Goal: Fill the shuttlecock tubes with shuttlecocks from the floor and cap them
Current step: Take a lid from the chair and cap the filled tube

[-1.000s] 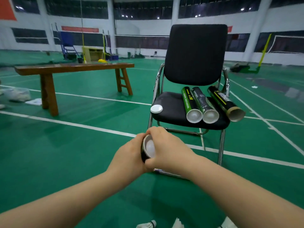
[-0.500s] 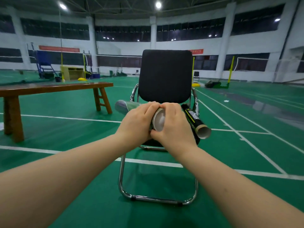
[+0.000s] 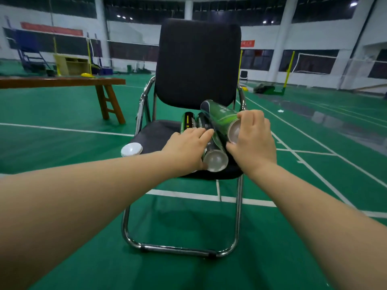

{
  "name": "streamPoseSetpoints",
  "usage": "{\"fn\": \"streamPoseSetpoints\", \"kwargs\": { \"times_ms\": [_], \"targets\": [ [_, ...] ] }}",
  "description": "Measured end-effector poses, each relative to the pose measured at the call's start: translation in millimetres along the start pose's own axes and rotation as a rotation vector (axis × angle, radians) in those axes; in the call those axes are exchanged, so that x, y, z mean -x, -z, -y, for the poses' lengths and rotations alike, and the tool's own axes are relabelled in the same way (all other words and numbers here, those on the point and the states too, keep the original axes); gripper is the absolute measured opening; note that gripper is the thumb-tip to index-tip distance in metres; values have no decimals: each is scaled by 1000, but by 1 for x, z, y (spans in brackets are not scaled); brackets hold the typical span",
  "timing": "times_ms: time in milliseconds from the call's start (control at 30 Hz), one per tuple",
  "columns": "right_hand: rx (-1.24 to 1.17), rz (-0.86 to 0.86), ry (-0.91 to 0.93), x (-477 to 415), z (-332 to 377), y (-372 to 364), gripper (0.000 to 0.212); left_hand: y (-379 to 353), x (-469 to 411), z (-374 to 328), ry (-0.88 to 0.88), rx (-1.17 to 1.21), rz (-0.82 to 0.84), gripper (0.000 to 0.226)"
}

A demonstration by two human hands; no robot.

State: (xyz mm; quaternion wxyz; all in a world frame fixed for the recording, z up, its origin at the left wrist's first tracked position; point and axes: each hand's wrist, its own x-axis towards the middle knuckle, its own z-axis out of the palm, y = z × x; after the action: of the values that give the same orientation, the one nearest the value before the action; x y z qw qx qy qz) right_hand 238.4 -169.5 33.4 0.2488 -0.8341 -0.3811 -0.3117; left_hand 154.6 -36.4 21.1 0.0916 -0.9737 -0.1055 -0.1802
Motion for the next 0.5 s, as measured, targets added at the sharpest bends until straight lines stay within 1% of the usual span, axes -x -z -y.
{"fn": "streamPoseSetpoints", "kwargs": {
  "times_ms": [100, 233, 367, 433, 500],
  "targets": [
    [39, -2, 15, -5, -16, -17, 48, -22, -12, -2, 37, 23, 41, 91],
    [66, 32, 18, -5, -37, -41, 50, -42, -26, -8, 40, 34, 64, 82],
    [-19, 122, 74, 4, -51, -67, 53, -58, -33, -10, 60, -9, 64, 73],
    [-59, 127, 86, 4, -52, -72, 55, -62, -34, -9, 78, -18, 43, 73],
    [-46, 143, 73, 3, -55, -72, 60, -63, -33, -8, 90, -34, 19, 74]
  ]
}}
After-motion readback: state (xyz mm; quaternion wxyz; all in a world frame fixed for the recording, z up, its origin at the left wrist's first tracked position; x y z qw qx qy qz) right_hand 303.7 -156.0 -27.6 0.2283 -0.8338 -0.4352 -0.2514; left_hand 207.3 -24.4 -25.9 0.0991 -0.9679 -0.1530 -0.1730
